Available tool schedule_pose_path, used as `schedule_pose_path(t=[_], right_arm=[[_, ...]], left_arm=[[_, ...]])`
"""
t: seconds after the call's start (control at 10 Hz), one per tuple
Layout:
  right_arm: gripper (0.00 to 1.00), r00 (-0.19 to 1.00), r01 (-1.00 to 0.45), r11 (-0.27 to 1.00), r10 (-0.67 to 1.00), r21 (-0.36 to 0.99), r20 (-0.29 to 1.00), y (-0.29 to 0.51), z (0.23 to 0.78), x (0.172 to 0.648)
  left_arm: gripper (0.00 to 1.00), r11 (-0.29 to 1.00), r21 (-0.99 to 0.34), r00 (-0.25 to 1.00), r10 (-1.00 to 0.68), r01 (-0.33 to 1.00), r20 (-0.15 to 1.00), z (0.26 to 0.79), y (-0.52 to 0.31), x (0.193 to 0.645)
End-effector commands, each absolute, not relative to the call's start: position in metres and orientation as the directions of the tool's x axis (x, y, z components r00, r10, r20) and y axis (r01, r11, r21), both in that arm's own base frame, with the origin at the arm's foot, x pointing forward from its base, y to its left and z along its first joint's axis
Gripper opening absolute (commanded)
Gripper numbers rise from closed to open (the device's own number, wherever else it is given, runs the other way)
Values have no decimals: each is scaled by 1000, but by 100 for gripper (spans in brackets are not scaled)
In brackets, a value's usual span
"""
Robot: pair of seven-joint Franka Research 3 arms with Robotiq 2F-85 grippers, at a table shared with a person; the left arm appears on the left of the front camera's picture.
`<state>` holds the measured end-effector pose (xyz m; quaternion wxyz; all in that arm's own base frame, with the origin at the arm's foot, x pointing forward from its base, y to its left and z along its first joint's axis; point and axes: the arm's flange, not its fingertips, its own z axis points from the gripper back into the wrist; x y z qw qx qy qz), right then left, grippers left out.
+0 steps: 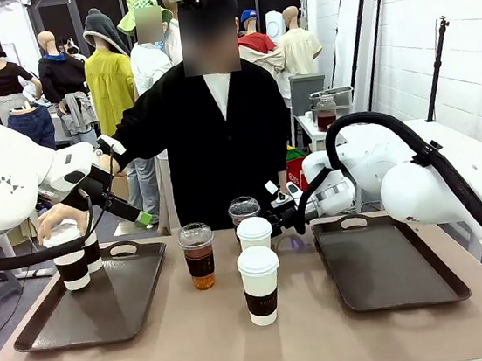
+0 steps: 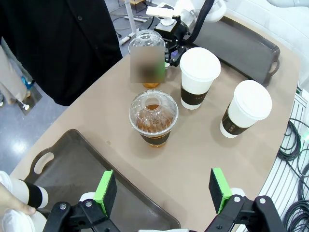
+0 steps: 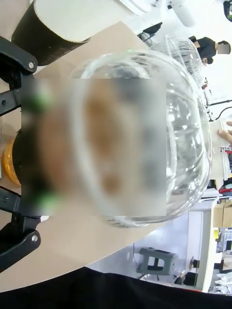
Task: Distribute the coffee onto the tray.
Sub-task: Pick up one iced Americano and place it on the right Handle tray.
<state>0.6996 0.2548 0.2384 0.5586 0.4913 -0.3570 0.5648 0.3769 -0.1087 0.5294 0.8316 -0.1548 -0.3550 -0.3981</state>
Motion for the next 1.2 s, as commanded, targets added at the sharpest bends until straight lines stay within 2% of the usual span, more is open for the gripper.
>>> schedule_pose_path(t=[0.0, 0.4, 0.7, 1.1], right_arm=[[71, 113, -981, -123, 270, 150, 956, 256, 242, 708], [71, 95, -984, -118, 270, 131, 958, 242, 270, 701], [71, 98, -992, -52, 278, 117, 956, 202, 324, 699], [71, 117, -993, 64, 296, 102, 948, 128, 355, 681]], left_arm=[[100, 628, 12, 431, -548, 778, 717, 528, -106, 377], [100, 628, 12, 431, -548, 778, 717, 528, -106, 377], [100, 628, 12, 431, -548, 778, 717, 528, -106, 377], [100, 628, 12, 431, -548, 778, 717, 528, -106, 377]])
